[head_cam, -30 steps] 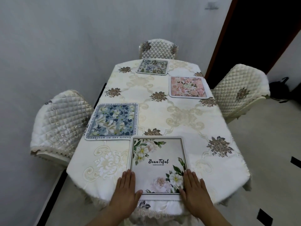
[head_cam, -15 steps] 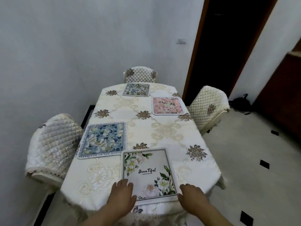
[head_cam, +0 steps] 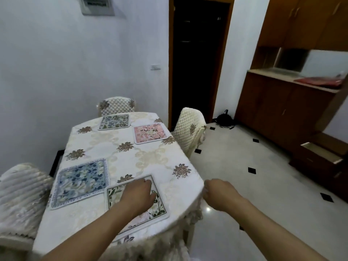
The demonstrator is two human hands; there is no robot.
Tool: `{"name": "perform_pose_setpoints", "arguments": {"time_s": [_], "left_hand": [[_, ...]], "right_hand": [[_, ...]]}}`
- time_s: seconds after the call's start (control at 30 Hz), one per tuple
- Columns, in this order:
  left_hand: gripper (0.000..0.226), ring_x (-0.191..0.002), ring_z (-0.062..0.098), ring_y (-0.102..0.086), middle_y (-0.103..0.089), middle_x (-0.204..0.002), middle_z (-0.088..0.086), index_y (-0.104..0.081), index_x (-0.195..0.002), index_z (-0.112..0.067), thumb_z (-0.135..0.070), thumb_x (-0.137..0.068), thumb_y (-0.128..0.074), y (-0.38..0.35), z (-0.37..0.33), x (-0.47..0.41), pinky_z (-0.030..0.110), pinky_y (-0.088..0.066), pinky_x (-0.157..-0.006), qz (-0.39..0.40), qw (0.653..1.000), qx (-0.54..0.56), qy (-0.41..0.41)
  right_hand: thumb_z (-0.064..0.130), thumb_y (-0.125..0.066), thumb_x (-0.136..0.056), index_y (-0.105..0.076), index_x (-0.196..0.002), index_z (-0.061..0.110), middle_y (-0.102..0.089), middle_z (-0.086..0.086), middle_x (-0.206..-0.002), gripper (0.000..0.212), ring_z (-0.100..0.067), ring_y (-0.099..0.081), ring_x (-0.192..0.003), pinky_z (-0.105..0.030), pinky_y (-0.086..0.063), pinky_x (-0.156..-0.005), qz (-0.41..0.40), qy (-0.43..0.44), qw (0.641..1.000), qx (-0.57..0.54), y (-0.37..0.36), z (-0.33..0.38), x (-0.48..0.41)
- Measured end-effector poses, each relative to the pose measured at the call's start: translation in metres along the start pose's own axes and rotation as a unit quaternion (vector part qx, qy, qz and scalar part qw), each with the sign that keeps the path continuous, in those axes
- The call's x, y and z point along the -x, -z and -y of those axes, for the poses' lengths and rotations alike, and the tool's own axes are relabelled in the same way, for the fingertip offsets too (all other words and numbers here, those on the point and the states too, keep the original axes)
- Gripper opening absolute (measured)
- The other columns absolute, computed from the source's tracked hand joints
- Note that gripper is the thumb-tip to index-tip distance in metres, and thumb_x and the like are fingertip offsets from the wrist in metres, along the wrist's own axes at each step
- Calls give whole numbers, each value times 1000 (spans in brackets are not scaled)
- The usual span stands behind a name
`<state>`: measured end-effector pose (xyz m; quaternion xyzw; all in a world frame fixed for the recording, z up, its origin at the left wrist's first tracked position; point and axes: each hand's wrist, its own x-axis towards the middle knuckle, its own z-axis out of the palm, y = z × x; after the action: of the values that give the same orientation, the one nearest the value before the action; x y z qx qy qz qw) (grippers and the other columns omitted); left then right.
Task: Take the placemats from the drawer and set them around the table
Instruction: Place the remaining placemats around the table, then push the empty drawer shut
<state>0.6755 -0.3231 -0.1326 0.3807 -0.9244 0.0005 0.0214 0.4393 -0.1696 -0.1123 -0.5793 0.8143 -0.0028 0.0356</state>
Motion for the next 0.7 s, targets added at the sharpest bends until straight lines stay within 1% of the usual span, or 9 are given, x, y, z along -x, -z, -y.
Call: {"name": "perform_pose_setpoints", "arguments": {"time_s": [0.1,0.2,0.37,0.43,0.47,0.53,0.57,0.63,0.7], "left_hand": [[35,-95,29,-57,-59,-100,7,-54,-100,-15,-47,-89,-45,12,-50,-5,37,-45,-77,-10,1000,-13,-20],[36,-99,30,-56,-59,-105,8,-52,-104,-16,-48,-90,-43,14,-113,-9,39,-42,-80,-3,998,-44,-37],[33,-103,30,-56,-60,-112,9,-53,-110,-16,-40,-90,-44,10,-247,-15,39,-42,-84,-10,997,-28,-74],[32,-100,30,-58,-62,-110,8,-55,-109,-18,-39,-87,-44,7,-301,-20,38,-44,-82,-13,995,-16,-98],[29,-97,30,-59,-63,-107,8,-56,-104,-18,-37,-86,-44,6,-326,-23,38,-44,-80,-12,994,-11,-111],[19,-92,30,-58,-62,-102,9,-50,-93,-18,-33,-84,-44,7,-369,-30,38,-43,-76,-6,991,4,-132],[16,-93,31,-57,-61,-101,10,-48,-91,-18,-32,-84,-45,7,-391,-34,37,-41,-75,-3,990,9,-142],[17,-97,31,-57,-60,-103,9,-49,-94,-17,-30,-84,-46,7,-430,-46,37,-37,-74,1,987,10,-162],[18,-96,29,-57,-60,-103,8,-51,-96,-16,-30,-85,-47,4,-459,-59,36,-34,-71,2,984,15,-175]], "right_hand": [[37,-42,-92,-51,-90,19,-60,-9,-98,21,-31,-60,-94,-34,-42,-73,0,-15,1000,-21,11,-35,29],[37,-46,-90,-52,-93,17,-60,-10,-103,20,-31,-59,-95,-34,-41,-73,3,-33,999,-19,21,-83,61],[32,-45,-88,-41,-84,17,-58,-11,-102,16,-31,-58,-93,-33,-37,-69,0,-74,997,-18,28,-190,124],[30,-46,-88,-42,-84,16,-58,-11,-101,15,-31,-57,-90,-32,-37,-67,7,-95,995,-14,31,-235,151],[29,-46,-88,-42,-84,16,-58,-11,-100,14,-30,-56,-87,-32,-37,-67,9,-109,994,-12,33,-257,163],[27,-46,-87,-43,-82,16,-54,-10,-92,13,-28,-50,-78,-32,-36,-65,9,-138,990,-14,37,-295,186],[27,-46,-87,-43,-81,17,-51,-8,-87,12,-26,-47,-74,-33,-36,-65,8,-152,988,-17,38,-314,197],[26,-45,-87,-43,-81,17,-46,-4,-83,11,-24,-47,-73,-33,-37,-64,8,-180,983,-20,38,-350,215],[26,-45,-87,-42,-81,18,-46,-2,-83,10,-23,-48,-74,-33,-37,-64,9,-202,979,-24,37,-379,227]]}}
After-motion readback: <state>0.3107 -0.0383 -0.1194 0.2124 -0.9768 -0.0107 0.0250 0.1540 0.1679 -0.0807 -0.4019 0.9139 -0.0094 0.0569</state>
